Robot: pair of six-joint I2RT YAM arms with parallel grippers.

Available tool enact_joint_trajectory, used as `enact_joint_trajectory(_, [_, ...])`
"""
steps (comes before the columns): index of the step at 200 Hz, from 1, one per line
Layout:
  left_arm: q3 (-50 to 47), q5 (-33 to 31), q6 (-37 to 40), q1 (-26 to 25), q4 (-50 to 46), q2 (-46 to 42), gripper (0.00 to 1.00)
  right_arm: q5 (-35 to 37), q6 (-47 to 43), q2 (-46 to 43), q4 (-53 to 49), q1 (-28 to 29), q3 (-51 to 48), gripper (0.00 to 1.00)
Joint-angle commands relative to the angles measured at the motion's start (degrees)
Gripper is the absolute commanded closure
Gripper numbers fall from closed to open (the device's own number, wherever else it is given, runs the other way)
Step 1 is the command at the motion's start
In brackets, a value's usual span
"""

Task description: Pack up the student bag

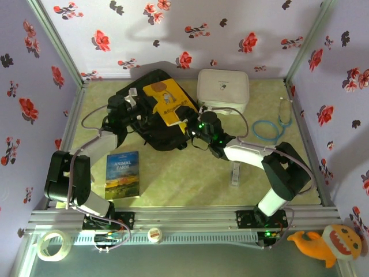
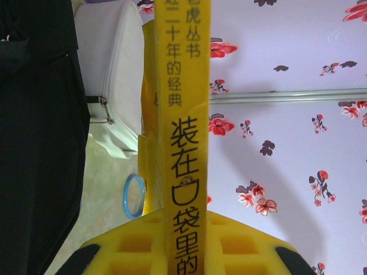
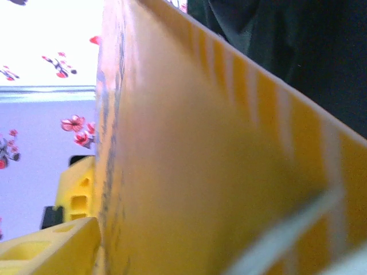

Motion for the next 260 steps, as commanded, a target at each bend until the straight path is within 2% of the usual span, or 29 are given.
enact_joint_trajectory(1, [-0.07,2.07,-1.44,0.65,6.03,-0.05,1.0,4.23,0.31,-1.06,6.69,0.35,-1.39,0.24])
enact_joint_trajectory(33, [-0.91,2.15,-1.52,1.05,4.01,-0.71,1.0,6.49,-1.82,-3.19,5.61,0.41,-2.08,0.45])
enact_joint_trajectory(58, [-0.52,2.23,1.26,1.12,-3.05,-1.9,1.0,8.35,-5.15,-5.03,1.81,0.34,-1.29,0.68])
enact_joint_trajectory(85, [1.11,3.41,10.44,1.16,-17.8,-4.59,0.79,10.95,-7.73,-7.7,-0.33,0.34,-2.42,0.84])
enact_joint_trajectory(122, [3.86,-4.23,30.38,1.09,-40.42,-11.25,0.45,11.86,-13.44,-13.43,-4.6,0.01,-5.25,0.89])
enact_joint_trajectory(145, [3.1,-8.88,40.14,0.78,-44.97,-13.71,0.32,12.25,-19.0,-20.13,-11.22,-0.77,-7.32,0.9])
enact_joint_trajectory(166, [4.37,-10.77,48.19,-1.24,-48.43,-13.57,0.26,12.88,-23.93,-27.57,-22.3,-2.36,-7.58,0.91])
enact_joint_trajectory(196, [9.06,-16.73,60.58,-8.59,-54.16,-11.28,0.19,11.05,-29.54,-36.42,-34.39,-7.69,-7.52,0.91])
enact_joint_trajectory(227, [14.72,-22.42,73.83,-14.36,-60.06,-6.88,0.18,7.56,-32.05,-40.8,-39.84,-13.14,-7.61,0.91])
enact_joint_trajectory(246, [17.3,-24.07,82.67,-16.85,-63.9,-4.34,0.23,6.64,-33.02,-41.87,-41.29,-15.02,-7.71,0.91])
enact_joint_trajectory(260, [19.0,-24.89,86.15,-17.92,-66.89,-2.73,0.25,6.55,-33.12,-42.27,-41.79,-16.18,-7.71,0.9])
